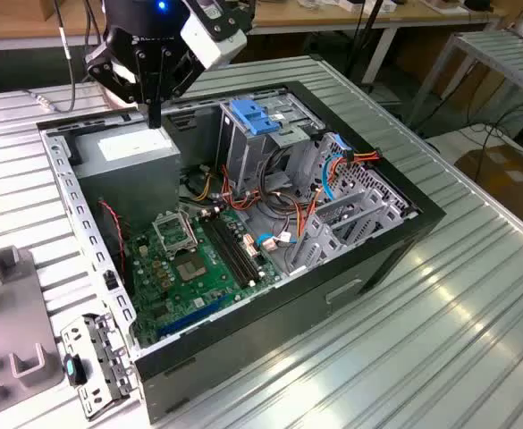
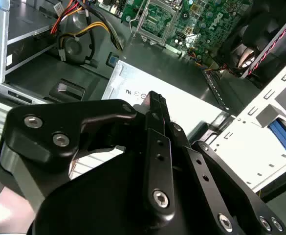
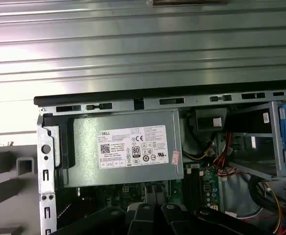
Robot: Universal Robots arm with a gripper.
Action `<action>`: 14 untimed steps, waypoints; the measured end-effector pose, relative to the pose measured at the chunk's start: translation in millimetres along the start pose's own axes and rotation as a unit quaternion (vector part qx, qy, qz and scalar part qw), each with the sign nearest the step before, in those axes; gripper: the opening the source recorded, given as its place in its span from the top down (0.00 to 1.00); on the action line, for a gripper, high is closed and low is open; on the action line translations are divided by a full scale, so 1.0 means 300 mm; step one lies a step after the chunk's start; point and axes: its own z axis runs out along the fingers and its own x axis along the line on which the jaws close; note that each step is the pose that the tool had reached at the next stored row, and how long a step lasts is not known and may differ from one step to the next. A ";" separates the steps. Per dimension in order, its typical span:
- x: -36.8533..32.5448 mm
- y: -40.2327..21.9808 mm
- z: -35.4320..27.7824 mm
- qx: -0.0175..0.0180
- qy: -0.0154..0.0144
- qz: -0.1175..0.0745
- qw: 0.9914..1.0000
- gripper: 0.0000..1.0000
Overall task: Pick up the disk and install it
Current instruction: 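Reach for the disk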
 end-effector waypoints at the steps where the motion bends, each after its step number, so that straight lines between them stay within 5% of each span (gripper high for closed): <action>1: 0.000 0.000 0.000 0.000 0.000 0.000 1.000 0.89; 14: 0.017 -0.001 -0.001 0.000 0.000 0.000 1.000 0.89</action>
